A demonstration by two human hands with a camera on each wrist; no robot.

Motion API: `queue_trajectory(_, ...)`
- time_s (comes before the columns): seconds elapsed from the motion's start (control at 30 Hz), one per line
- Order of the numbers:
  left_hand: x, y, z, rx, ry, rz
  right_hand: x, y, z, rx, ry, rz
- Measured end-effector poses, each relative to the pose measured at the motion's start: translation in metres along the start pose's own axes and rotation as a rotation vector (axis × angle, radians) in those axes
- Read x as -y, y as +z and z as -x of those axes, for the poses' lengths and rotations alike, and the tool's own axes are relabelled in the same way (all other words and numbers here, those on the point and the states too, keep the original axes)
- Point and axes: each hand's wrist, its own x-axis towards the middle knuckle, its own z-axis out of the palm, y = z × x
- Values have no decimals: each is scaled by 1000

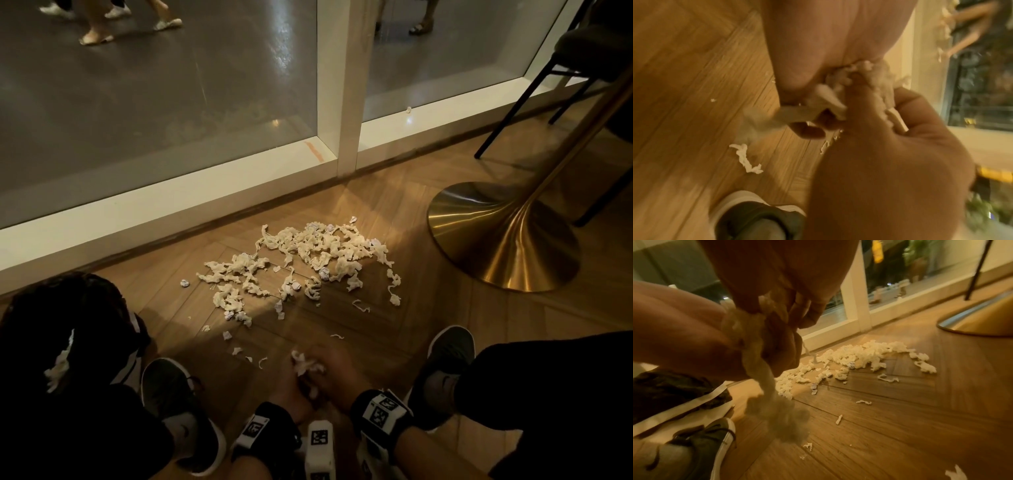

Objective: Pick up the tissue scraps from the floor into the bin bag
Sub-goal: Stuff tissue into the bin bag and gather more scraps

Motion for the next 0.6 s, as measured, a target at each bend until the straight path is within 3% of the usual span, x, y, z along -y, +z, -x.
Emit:
queue_trajectory(0.23, 12, 5, -11, -15, 40, 95, -11, -8, -7, -123, 198, -13)
queue_trajectory(0.43, 9, -5, -20, -176, 122, 55, 5, -5, 2, -8, -78, 45)
queue_trajectory(0.6, -2, -16, -22, -86, 60, 66, 4, -11, 2, 221, -114, 100)
